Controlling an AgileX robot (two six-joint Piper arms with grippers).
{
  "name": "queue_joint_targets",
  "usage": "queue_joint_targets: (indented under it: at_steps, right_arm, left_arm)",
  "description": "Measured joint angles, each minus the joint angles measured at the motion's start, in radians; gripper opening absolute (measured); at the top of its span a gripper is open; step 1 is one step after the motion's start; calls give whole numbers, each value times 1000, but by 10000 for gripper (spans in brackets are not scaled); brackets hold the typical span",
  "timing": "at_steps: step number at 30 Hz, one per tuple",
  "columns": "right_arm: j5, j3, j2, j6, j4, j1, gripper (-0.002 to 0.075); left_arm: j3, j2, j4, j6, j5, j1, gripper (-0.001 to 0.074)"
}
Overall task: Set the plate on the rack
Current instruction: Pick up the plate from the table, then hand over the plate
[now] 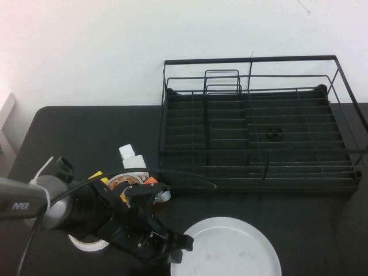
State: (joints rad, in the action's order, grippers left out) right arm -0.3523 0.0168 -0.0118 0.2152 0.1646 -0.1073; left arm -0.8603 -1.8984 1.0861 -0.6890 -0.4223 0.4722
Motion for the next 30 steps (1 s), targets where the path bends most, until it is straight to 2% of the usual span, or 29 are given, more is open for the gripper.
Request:
queue_joint_targets:
  at_steps: [7,17,19,22,24,27,30]
  right_arm:
    - [0,0,0,0,0,0,-2]
    - [0,0,0,26,-18,0,-2]
    - [5,0,0,112,-118,0,-2]
    - [10,4,0,311,-424,0,-2]
    - [10,8,0,377,-582,0,-2]
    - [15,8,0,392,-676,0,-2]
    - [36,8,0,361,-692,0,-2]
  left_arm:
    - [0,62,105,-116,0,0,1]
    - [2,245,114,-171,-7,0,1]
    - [3,293,114,-193,-7,0,1]
    - [5,377,114,-239,0,0,1]
    - [5,431,114,-271,10,0,1]
    - [6,492,114,-303,41,0,1]
    - [7,549,114,-317,75,0,1]
